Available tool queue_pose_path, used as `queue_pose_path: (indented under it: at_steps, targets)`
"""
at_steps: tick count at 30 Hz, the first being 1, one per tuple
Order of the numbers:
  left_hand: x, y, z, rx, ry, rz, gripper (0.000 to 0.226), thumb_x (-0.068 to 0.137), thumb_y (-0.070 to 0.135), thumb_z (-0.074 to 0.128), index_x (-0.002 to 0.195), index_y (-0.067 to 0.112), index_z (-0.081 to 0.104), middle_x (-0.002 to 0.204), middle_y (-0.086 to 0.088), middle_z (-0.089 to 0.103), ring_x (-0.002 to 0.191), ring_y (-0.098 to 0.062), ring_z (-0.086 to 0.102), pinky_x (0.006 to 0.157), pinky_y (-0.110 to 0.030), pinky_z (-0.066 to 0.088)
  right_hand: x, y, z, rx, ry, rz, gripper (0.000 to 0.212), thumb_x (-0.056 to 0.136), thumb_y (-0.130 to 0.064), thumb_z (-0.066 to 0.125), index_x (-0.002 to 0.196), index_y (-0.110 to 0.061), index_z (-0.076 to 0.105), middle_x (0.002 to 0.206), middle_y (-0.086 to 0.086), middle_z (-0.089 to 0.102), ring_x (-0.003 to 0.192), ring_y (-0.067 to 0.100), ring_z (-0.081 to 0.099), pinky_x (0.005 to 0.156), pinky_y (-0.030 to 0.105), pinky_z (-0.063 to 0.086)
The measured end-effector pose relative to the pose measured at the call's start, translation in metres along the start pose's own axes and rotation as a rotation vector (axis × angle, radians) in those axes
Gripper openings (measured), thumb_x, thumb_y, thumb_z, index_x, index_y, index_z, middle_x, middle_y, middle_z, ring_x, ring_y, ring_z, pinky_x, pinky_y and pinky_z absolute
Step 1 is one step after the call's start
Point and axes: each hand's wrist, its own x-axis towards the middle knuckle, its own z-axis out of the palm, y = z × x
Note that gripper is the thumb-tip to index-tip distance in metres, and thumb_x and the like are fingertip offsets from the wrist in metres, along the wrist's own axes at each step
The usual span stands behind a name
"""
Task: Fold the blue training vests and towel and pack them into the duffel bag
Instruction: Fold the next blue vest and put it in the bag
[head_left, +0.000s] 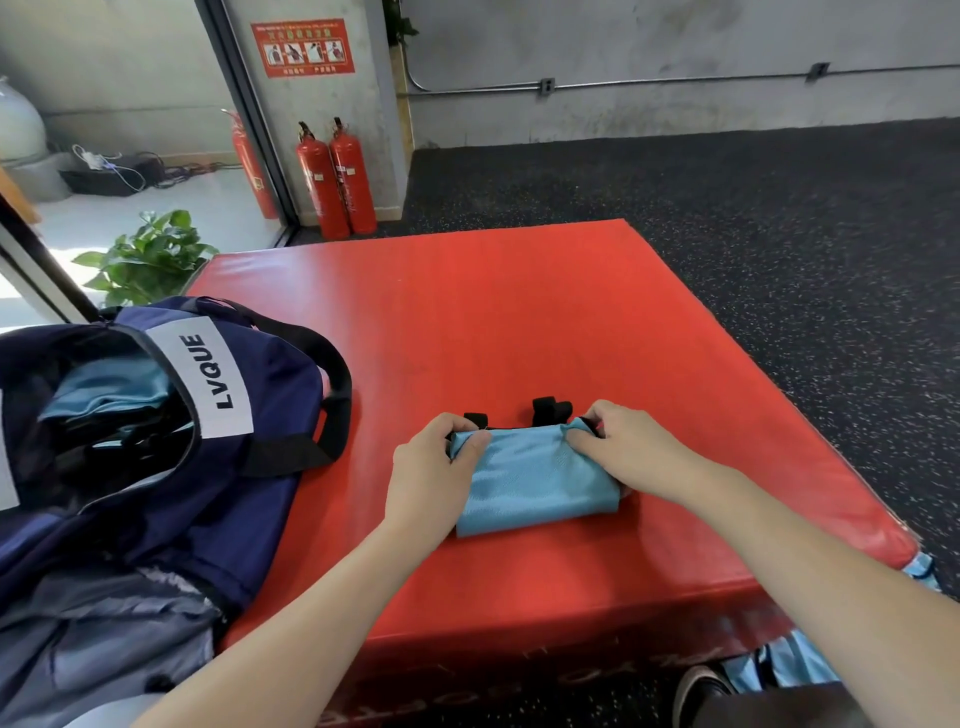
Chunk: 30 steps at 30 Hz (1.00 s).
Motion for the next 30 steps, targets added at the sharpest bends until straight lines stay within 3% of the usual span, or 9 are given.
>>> queue_pose_path:
  at_steps: [3,6,10,13,16,18,23,27,30]
  targets:
    - [0.004,0.0,-0.001,0.165,0.032,-0.026,0.012,0.091,0.052,0.063,0.089,0.04,0.063,0.058,0.017,0.054,0.057,-0.007,0.05,0.056,-0.029,0.035,-0.002,0.004,-0.003,0.02,-0.006,0.077,0.034,0.093,-0.053,0.059,0.095,-0.019,0.054,0.082,0.004,0.068,0.056,0.022,0.066,0.048,0.033,0.053]
    - [0.005,0.002,-0.002,0.407,0.085,0.032,0.013,0.091,0.051,0.062,0.097,0.04,0.061,0.076,0.014,0.056,0.074,-0.009,0.056,0.062,-0.031,0.041,-0.001,0.008,-0.005,0.003,-0.027,0.092,0.039,0.09,-0.06,0.059,0.096,-0.022,0.056,0.073,0.004,0.073,0.058,0.025,0.071,0.062,0.043,0.061]
    - [0.012,-0.004,0.001,0.48,0.122,0.431,0.016,0.089,0.021,0.07,0.103,0.028,0.071,0.104,0.012,0.058,0.103,-0.014,0.053,0.082,-0.035,0.047,-0.001,0.01,-0.005,-0.004,-0.038,0.091,0.039,0.09,-0.061,0.06,0.093,-0.023,0.058,0.067,0.004,0.073,0.059,0.025,0.072,0.065,0.045,0.062]
    - [0.017,-0.009,0.005,0.541,0.026,0.684,0.017,0.091,0.019,0.063,0.1,0.027,0.074,0.116,0.006,0.063,0.118,-0.015,0.053,0.102,-0.035,0.033,0.0,0.01,-0.006,0.006,-0.042,0.096,0.042,0.089,-0.063,0.061,0.091,-0.021,0.06,0.064,0.003,0.073,0.058,0.023,0.072,0.065,0.045,0.062]
    - [0.011,-0.005,0.005,0.559,-0.17,0.567,0.021,0.098,0.028,0.055,0.11,0.036,0.07,0.113,0.017,0.065,0.112,-0.004,0.057,0.108,-0.039,0.03,-0.001,0.009,-0.006,-0.058,-0.003,0.118,0.044,0.085,-0.068,0.061,0.088,-0.024,0.06,0.062,-0.002,0.072,0.056,0.016,0.069,0.066,0.039,0.058]
    - [0.008,0.002,0.003,0.664,-0.201,0.487,0.024,0.101,0.035,0.048,0.114,0.04,0.067,0.105,0.016,0.067,0.103,-0.007,0.06,0.099,-0.038,0.034,-0.002,0.008,-0.006,-0.143,0.106,0.13,0.044,0.083,-0.072,0.058,0.086,-0.028,0.059,0.073,-0.006,0.072,0.071,0.016,0.068,0.073,0.037,0.056]
    - [-0.001,0.021,-0.001,0.946,-0.151,0.245,0.048,0.097,0.051,0.042,0.066,0.017,0.054,0.064,0.001,0.053,0.063,-0.024,0.051,0.057,-0.033,0.031,-0.004,0.002,-0.005,-0.217,0.315,0.118,0.035,0.09,-0.063,0.052,0.091,-0.028,0.056,0.098,0.0,0.068,0.099,0.031,0.064,0.075,0.037,0.044]
    - [-0.011,0.026,0.001,0.914,-0.142,0.128,0.05,0.095,0.056,0.047,0.065,0.016,0.051,0.064,0.002,0.048,0.06,-0.022,0.047,0.056,-0.031,0.036,-0.01,-0.002,0.001,-0.153,0.146,0.18,0.04,0.086,-0.066,0.054,0.094,-0.027,0.055,0.086,0.0,0.07,0.082,0.027,0.07,0.078,0.038,0.055]
    - [-0.016,0.03,0.004,0.847,-0.136,0.085,0.047,0.095,0.05,0.049,0.064,0.015,0.048,0.066,0.0,0.049,0.062,-0.024,0.05,0.058,-0.031,0.038,-0.015,-0.008,0.005,0.046,0.05,0.206,0.046,0.084,-0.058,0.067,0.1,-0.017,0.053,0.08,0.003,0.072,0.062,0.023,0.073,0.067,0.043,0.062]
